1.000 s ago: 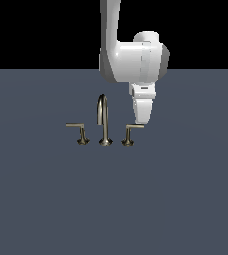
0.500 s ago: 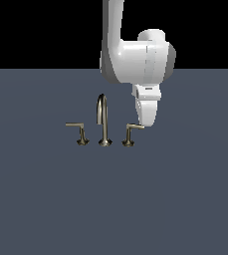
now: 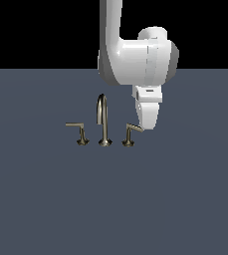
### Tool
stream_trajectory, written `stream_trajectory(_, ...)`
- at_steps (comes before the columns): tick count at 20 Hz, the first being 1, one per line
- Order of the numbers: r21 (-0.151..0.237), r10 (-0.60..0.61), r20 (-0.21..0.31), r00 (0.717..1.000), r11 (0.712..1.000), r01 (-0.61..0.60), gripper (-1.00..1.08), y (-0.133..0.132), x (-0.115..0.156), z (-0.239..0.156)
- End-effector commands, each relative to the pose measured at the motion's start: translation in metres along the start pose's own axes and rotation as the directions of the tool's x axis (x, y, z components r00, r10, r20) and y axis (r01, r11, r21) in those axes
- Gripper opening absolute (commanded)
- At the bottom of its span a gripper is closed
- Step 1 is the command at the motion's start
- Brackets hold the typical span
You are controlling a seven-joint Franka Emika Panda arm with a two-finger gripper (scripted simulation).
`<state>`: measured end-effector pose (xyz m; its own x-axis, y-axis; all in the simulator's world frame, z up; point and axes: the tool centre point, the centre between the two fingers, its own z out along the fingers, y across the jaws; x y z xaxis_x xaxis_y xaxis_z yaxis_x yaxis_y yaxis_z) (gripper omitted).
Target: Turn on the faucet by rotating a designated handle.
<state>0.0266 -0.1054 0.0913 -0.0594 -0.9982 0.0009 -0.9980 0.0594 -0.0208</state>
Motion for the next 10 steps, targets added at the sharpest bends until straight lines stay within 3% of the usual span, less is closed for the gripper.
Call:
stream_trajectory(1,-0.017,0.000,0.002,1.000,1.000,0.001,-1.00,0.015,-0.002,0.000)
stream_trajectory(5,-0.020,0.001,0.001,1.000,1.000,-0.001,-1.00,0.029,-0.004,0.000)
stream_trajectory(7,-0.011,0.008,-0.001,1.000,1.000,-0.008,-1.00,0.022,0.002,0.000)
stream_trajectory(10,-0.014,0.006,-0.001,1.000,1.000,-0.006,-1.00,0.030,-0.010,0.000)
